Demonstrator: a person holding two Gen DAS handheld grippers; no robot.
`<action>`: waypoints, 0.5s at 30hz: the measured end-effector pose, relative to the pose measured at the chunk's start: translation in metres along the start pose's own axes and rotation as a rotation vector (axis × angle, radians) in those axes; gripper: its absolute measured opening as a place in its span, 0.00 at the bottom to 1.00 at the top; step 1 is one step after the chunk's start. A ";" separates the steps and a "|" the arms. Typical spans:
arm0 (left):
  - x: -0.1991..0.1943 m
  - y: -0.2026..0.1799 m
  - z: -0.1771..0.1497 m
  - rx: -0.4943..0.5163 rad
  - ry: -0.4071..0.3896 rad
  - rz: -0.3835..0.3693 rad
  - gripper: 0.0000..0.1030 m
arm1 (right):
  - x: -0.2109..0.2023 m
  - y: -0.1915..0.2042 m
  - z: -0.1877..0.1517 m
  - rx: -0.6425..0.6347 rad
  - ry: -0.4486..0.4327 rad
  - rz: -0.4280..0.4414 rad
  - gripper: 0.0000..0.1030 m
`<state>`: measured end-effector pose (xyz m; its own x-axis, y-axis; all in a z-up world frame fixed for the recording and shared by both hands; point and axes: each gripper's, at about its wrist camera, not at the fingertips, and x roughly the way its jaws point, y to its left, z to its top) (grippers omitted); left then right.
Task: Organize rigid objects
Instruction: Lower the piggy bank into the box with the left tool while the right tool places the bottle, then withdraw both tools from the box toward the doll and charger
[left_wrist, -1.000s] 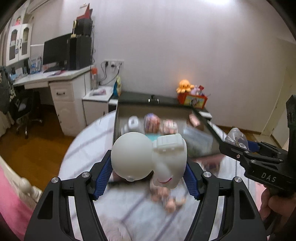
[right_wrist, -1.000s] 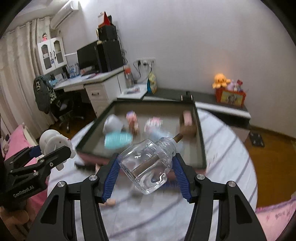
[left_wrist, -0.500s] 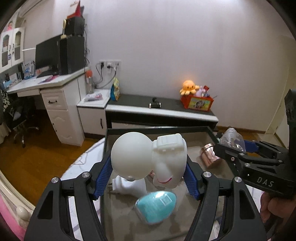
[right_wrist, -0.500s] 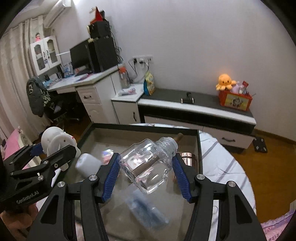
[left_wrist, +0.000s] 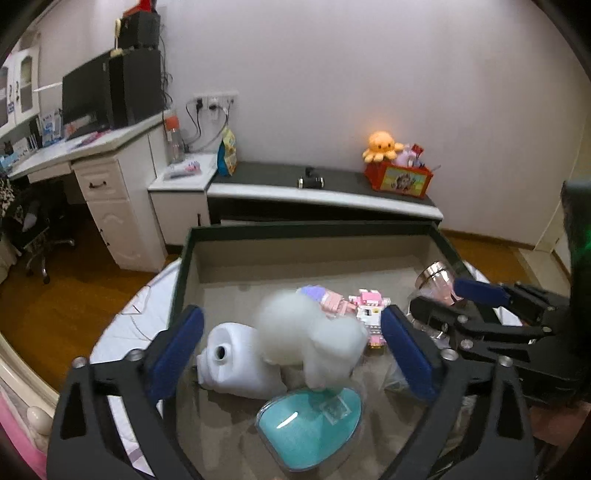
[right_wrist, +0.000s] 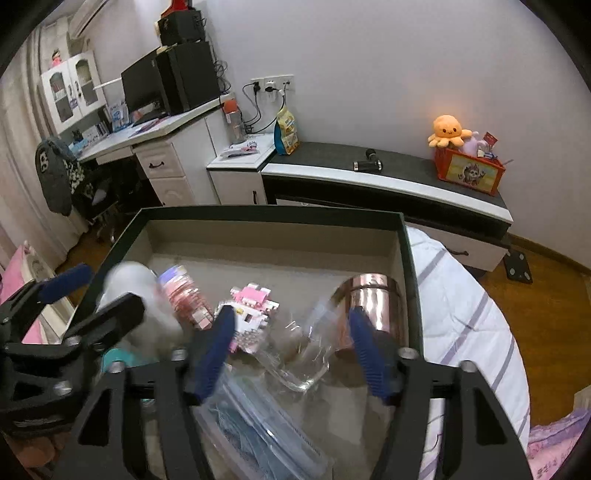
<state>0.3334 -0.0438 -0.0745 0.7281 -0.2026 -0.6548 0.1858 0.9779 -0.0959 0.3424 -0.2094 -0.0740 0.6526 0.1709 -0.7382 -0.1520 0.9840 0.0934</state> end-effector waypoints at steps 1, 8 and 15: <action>-0.006 0.000 0.000 0.003 -0.014 0.003 1.00 | -0.004 -0.001 -0.001 0.013 -0.011 0.001 0.83; -0.052 0.007 -0.009 0.005 -0.081 0.038 1.00 | -0.035 -0.006 -0.013 0.077 -0.047 0.006 0.87; -0.094 0.007 -0.029 -0.008 -0.107 0.054 1.00 | -0.086 0.006 -0.037 0.111 -0.109 -0.020 0.87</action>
<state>0.2469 -0.0168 -0.0353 0.8032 -0.1534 -0.5756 0.1394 0.9878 -0.0688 0.2582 -0.2201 -0.0346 0.7325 0.1500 -0.6640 -0.0590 0.9857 0.1577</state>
